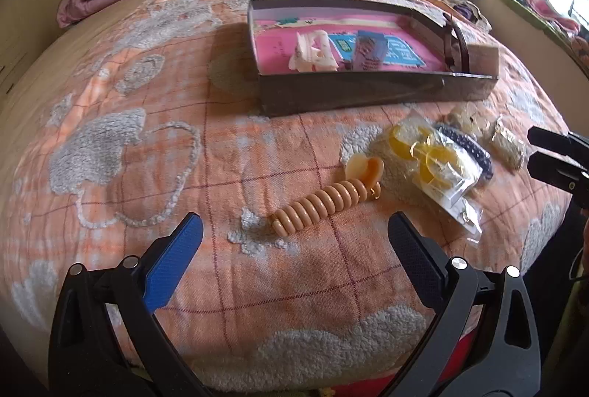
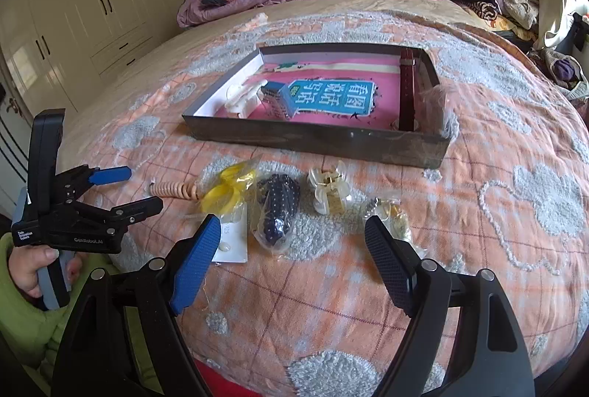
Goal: Organize jewelry
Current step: 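Move both grippers back from the box toward the remaining items, then grasp orange spiral hair tie with left gripper while right gripper grasps dark-bead bag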
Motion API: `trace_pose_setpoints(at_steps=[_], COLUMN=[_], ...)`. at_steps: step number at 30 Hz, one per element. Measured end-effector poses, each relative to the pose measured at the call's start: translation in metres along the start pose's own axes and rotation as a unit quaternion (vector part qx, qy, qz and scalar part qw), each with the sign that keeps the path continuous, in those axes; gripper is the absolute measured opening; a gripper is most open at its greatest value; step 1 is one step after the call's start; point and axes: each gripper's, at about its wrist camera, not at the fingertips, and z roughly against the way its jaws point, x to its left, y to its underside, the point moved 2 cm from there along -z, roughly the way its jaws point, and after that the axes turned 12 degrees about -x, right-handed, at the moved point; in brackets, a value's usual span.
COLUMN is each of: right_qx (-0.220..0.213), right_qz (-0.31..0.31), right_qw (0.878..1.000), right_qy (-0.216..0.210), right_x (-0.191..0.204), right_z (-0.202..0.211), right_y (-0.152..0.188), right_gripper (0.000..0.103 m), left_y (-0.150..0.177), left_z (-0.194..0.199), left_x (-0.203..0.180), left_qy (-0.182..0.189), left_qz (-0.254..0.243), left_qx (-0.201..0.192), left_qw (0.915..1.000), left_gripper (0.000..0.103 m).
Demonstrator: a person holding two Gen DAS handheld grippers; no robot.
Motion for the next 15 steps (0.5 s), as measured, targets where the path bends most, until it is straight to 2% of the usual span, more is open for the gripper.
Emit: trace_pose_setpoints(at_steps=[6, 11, 15], right_qx=[0.019, 0.043, 0.055], right_qz=[0.000, 0.007, 0.021], right_qw=[1.000, 0.999, 0.998], right_qy=[0.001, 0.002, 0.001], right_x=[0.000, 0.001, 0.005], right_z=[-0.013, -0.030, -0.043], right_y=[0.009, 0.017, 0.021], right_gripper=[0.077, 0.060, 0.052], left_y=[0.004, -0.001, -0.004], left_z=[-0.015, -0.023, -0.030], left_x=[-0.003, -0.006, -0.012], left_qy=[0.000, 0.003, 0.011], left_qz=[-0.031, -0.054, -0.074], left_qx=[0.016, 0.012, 0.007], left_qw=[0.9994, 0.9985, 0.9972], left_gripper=[0.094, 0.093, 0.082])
